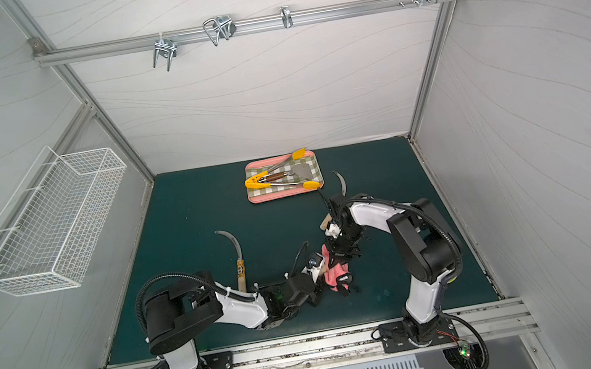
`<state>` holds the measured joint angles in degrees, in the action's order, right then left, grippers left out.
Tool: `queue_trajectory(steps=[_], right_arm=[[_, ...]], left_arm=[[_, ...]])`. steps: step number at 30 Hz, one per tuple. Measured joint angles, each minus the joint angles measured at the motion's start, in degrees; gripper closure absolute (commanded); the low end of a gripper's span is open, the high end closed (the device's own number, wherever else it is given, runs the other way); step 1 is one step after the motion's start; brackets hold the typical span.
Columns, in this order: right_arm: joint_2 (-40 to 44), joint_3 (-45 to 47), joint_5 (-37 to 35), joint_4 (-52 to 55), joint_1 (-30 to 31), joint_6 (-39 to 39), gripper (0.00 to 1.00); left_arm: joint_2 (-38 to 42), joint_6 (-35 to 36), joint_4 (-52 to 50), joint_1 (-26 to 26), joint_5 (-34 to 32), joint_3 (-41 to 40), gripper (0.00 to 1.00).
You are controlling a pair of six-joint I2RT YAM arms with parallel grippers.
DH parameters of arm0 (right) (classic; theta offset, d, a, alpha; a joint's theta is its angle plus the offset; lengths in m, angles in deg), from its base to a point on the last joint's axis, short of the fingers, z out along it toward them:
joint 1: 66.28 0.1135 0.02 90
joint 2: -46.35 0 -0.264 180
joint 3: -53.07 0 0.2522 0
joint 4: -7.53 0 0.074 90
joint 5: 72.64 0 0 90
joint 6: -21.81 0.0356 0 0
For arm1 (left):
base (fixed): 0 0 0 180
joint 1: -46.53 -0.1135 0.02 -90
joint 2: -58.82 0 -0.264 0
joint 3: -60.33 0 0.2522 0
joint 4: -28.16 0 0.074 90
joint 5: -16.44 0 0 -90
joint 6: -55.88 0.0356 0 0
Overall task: Wipe small sickles with rags
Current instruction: Wipe the small sickle.
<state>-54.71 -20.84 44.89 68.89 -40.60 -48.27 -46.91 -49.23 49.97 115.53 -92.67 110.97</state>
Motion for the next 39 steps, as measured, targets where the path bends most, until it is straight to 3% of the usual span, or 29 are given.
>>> queue_trajectory(steps=[10,13,17,25,32,39], right_arm=[[-1.2,-5.7,-6.7,-2.8,-9.1,-0.3,0.89],[1.4,-4.7,-7.6,-3.7,-9.3,-0.4,0.88],[9.6,-1.8,-8.2,-4.0,-10.1,-0.6,0.87],[22.5,-1.0,-8.8,-1.8,-15.2,-2.2,0.86],[24.9,-1.0,-8.5,0.0,-19.5,-3.8,0.85],[27.0,-0.7,-6.8,1.0,-21.9,-5.0,0.84]], left_arm=[[0.0,-0.1,0.0,-0.2,-0.2,0.0,0.99],[0.4,0.0,-1.6,-0.2,0.1,0.5,0.7],[2.0,0.4,-6.6,0.2,2.7,1.7,0.54],[4.8,1.5,-16.7,0.6,6.3,4.2,0.49],[4.9,3.5,-24.7,-0.6,7.4,11.0,0.49],[2.1,5.2,-28.0,-5.3,9.7,19.1,0.49]])
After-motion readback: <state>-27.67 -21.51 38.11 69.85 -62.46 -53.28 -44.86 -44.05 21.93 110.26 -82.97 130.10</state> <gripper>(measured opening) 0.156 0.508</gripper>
